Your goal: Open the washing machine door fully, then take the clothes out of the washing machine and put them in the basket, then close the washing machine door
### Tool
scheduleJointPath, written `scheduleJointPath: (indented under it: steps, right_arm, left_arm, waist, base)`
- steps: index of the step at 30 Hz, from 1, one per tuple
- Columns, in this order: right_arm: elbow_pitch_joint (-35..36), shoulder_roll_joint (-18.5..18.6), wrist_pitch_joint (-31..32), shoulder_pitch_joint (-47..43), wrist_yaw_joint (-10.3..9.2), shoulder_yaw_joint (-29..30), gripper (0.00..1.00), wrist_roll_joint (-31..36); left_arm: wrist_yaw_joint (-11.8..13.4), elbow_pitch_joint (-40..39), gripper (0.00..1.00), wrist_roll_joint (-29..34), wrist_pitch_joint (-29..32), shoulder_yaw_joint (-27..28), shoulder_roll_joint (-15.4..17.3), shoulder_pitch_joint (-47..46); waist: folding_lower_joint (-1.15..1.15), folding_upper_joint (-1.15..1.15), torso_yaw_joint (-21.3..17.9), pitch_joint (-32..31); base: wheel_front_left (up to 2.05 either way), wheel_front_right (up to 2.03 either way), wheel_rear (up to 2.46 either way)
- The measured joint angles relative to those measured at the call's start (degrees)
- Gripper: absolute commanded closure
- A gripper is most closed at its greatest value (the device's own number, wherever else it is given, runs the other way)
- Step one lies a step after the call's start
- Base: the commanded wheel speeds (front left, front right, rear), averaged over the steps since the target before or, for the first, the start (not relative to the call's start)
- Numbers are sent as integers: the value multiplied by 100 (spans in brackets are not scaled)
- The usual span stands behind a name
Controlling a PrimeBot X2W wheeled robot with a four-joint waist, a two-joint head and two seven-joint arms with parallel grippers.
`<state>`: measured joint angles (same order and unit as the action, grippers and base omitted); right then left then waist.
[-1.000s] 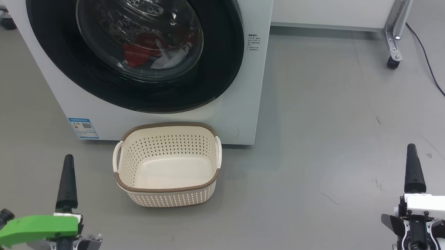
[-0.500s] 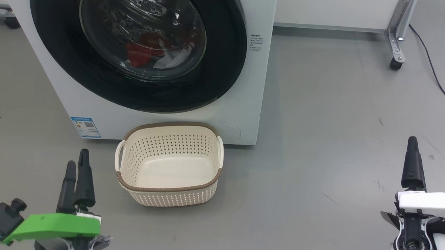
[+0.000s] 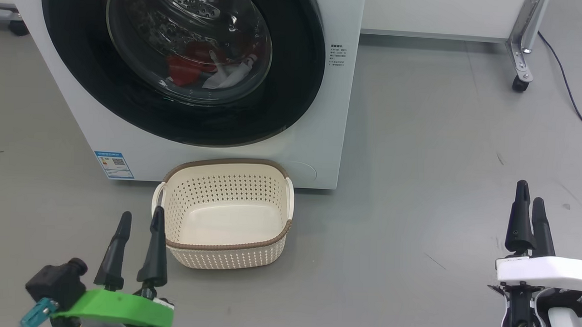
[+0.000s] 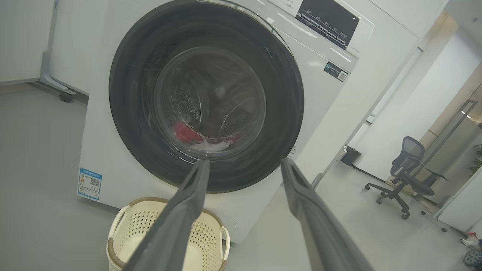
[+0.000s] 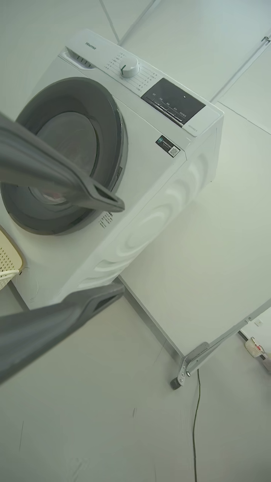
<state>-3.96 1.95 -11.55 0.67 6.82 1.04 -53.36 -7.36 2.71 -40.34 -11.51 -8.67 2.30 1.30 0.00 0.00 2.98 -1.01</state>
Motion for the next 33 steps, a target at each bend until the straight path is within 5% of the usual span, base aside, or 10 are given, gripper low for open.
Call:
scheduleJointPath:
  steps: [15,33]
  right_arm:
    - [-29,111,-274,-9,-102,-361,0,1225]
    - [-595,436,-288,-31,-397,-786,0,2198]
  left_arm:
    - [110,15,0,1781,-277,-472,77,15]
    - [400,450,0,2425,-293,-633,70,20]
  waist:
    - [0,0,15,34]
    - [0,0,-54,138]
  base:
    - [0,0,0]
    - [0,0,0]
